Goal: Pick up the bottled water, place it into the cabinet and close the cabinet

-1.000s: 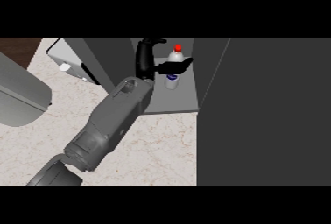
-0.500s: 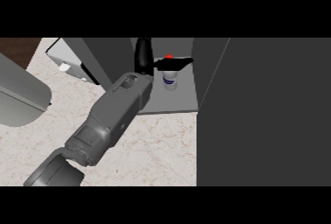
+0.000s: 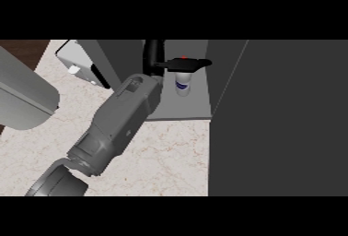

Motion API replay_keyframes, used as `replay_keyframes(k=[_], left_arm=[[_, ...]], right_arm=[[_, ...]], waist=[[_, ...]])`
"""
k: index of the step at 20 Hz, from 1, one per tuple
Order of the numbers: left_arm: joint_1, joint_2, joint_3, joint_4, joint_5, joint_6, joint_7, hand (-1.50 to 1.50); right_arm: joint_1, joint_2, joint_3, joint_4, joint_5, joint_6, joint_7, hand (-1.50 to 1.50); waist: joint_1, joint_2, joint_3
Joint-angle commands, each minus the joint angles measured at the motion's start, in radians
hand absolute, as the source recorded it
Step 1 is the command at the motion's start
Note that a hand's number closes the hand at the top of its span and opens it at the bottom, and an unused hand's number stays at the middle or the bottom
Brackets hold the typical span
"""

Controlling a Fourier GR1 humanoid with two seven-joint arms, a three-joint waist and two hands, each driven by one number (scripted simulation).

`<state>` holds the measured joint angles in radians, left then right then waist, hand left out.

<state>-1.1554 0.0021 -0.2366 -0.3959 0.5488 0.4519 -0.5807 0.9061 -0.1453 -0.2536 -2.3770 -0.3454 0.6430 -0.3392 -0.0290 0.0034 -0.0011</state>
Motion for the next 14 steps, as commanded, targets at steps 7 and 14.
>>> replay_keyframes(k=[7, 14], left_arm=[[0.179, -0.002, -0.153, -0.302, 0.065, 0.019, 0.085, -1.50], [0.428, -0.002, -0.262, -0.597, 0.059, 0.058, 0.081, -1.50]], right_arm=[[0.062, 0.003, -0.008, -0.133, -0.089, 0.013, 0.064, -1.50], [0.039, 0.008, 0.038, -0.166, -0.082, -0.042, 0.125, -1.50]], waist=[[0.013, -0.010, 0.000], [0.040, -0.011, 0.000]])
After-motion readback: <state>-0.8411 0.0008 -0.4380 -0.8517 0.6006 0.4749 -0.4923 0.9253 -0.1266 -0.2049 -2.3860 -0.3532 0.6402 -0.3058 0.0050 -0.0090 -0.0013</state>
